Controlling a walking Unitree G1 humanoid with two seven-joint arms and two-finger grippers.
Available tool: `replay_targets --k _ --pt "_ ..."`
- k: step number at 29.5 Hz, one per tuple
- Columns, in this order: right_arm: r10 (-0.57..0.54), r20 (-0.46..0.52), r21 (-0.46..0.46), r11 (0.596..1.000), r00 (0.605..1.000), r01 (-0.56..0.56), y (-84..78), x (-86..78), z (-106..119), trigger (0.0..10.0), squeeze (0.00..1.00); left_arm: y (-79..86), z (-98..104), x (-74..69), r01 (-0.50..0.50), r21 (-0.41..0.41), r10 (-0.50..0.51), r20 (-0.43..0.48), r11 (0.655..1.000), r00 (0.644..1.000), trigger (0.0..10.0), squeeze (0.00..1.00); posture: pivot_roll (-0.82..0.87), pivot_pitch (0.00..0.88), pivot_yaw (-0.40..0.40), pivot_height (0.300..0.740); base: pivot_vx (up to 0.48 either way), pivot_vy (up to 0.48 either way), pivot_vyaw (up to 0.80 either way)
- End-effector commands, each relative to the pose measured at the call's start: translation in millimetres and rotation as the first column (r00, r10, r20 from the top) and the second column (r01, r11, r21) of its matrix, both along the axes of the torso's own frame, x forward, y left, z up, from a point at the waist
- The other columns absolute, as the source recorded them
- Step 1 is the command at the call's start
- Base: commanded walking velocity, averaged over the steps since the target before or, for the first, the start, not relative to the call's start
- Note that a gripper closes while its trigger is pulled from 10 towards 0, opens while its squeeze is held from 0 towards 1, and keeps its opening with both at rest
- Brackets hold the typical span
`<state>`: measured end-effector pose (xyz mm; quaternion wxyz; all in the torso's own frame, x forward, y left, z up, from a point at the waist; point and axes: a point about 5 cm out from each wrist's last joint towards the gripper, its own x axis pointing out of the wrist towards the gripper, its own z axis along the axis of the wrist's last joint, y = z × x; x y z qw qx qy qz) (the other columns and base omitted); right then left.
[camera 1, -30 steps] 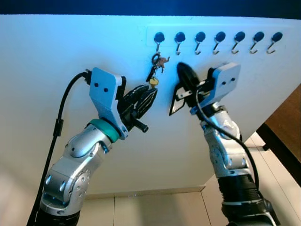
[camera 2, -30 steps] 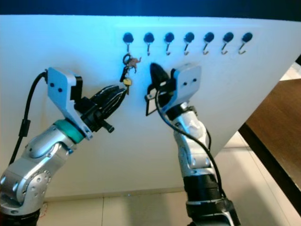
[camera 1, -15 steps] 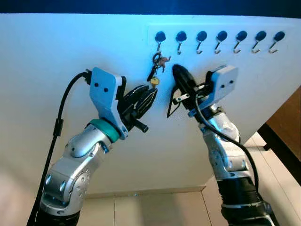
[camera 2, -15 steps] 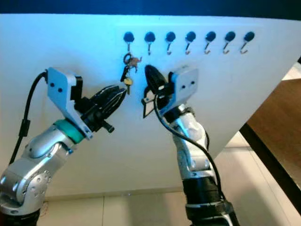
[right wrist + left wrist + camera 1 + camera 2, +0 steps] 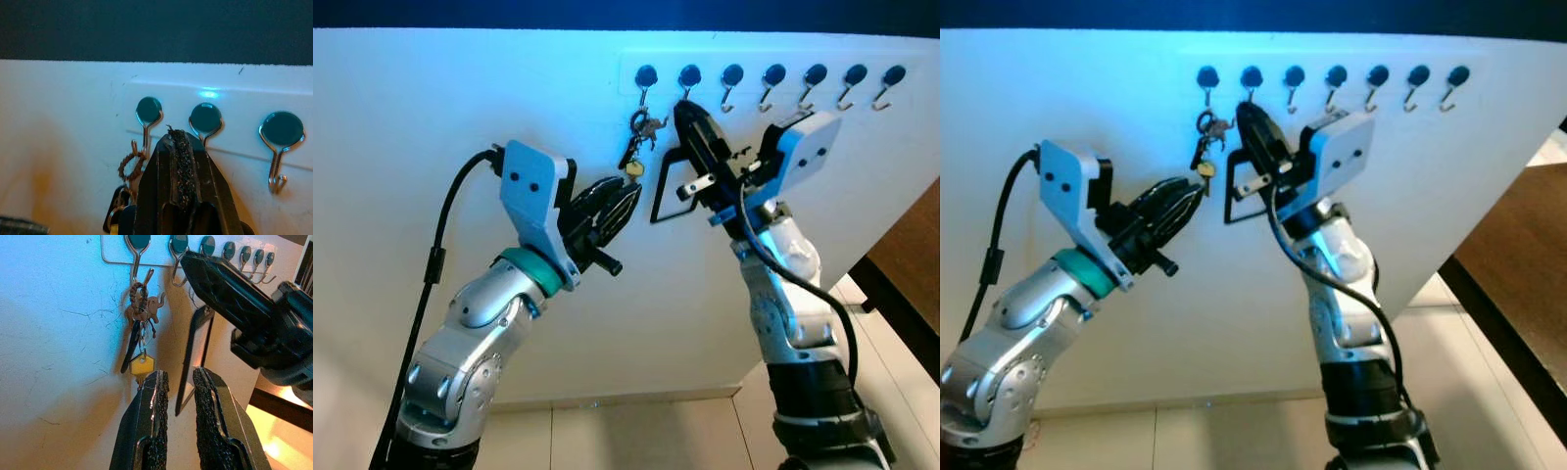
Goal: Hang keys on a hook
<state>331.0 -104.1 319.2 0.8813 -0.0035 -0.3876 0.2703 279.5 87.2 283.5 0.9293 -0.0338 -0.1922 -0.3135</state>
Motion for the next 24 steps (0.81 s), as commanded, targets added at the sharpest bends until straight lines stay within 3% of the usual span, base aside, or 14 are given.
replay_targets --k 1,14,24 --pt "0.001 0.025 0.015 1.000 1.000 -0.001 3.9 0.3 5.6 10.0 0.00 -2.5 -2.7 -1.1 0.014 0.009 -0.014 -0.011 1.000 1.000 10.0 0.00 0.08 0.123 0.082 0.740 0.000 0.000 0.00" --pt "-0.036 0.016 0.029 0.999 0.999 0.035 3.3 5.8 6.9 10.0 0.00 -2.2 -2.5 -1.3 0.015 0.012 -0.015 -0.013 1.000 1.000 10.0 0.00 0.08 0.126 0.082 0.740 0.000 0.000 0.00" --pt "-0.093 0.018 0.055 0.994 0.995 0.092 -9.6 7.7 7.3 10.0 0.00 -2.4 -2.1 -0.8 0.018 0.013 -0.018 -0.014 1.000 1.000 10.0 0.00 0.08 0.133 0.087 0.740 0.000 0.000 0.00"
